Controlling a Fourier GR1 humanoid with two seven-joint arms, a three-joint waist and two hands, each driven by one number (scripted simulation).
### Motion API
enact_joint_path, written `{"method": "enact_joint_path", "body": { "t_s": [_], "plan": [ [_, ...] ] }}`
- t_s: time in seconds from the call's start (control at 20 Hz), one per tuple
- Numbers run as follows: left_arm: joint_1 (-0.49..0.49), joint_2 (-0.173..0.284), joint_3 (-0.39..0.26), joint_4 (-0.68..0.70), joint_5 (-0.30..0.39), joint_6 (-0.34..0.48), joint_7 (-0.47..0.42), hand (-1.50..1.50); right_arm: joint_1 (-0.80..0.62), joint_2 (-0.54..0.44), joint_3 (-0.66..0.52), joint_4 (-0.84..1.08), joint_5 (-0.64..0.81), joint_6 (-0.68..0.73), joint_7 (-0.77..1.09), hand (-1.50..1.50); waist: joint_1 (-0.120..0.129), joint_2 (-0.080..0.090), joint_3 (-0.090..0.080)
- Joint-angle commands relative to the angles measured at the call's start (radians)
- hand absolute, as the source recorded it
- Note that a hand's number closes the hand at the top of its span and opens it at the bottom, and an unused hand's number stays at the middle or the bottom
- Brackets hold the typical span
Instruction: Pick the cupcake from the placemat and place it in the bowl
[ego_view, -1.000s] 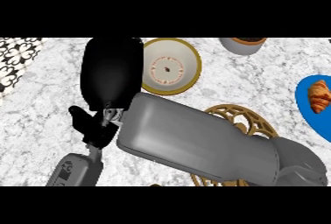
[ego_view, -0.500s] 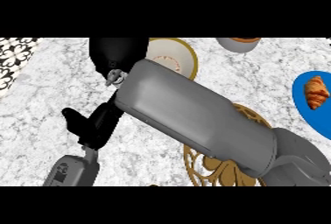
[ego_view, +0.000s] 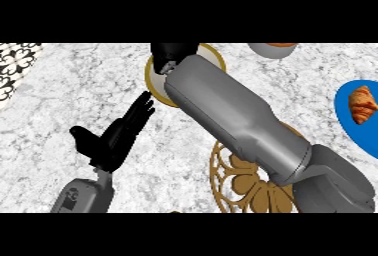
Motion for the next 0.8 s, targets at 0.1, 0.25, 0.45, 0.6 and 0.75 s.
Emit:
{"method": "enact_joint_path", "body": {
  "t_s": [0.1, 0.25, 0.45, 0.6, 0.75],
  "plan": [
    [-0.001, -0.010, -0.002, -0.002, -0.017, 0.008, -0.019, 0.00, 0.002, 0.007, -0.049, 0.230, 0.007, -0.129, -0.069, 1.50, 0.003, 0.009, 0.000],
    [0.011, 0.009, 0.000, -0.025, -0.001, -0.016, 0.001, 0.00, 0.033, 0.007, -0.087, 0.303, -0.053, -0.037, -0.076, 1.50, 0.020, 0.013, 0.001],
    [0.003, -0.024, -0.011, -0.007, -0.018, 0.010, -0.014, 0.00, 0.024, 0.007, -0.177, 0.363, -0.101, -0.124, -0.060, -1.50, 0.012, 0.015, 0.001],
    [-0.029, 0.008, 0.010, -0.040, 0.003, -0.003, 0.054, 0.00, 0.044, 0.007, -0.216, 0.367, -0.124, -0.205, -0.171, -1.50, 0.022, 0.020, 0.003],
    [-0.036, -0.034, -0.009, -0.033, -0.017, 0.031, 0.039, 0.00, 0.087, 0.000, -0.266, 0.346, -0.157, -0.324, -0.265, -1.50, 0.011, 0.020, 0.004]
  ]
}}
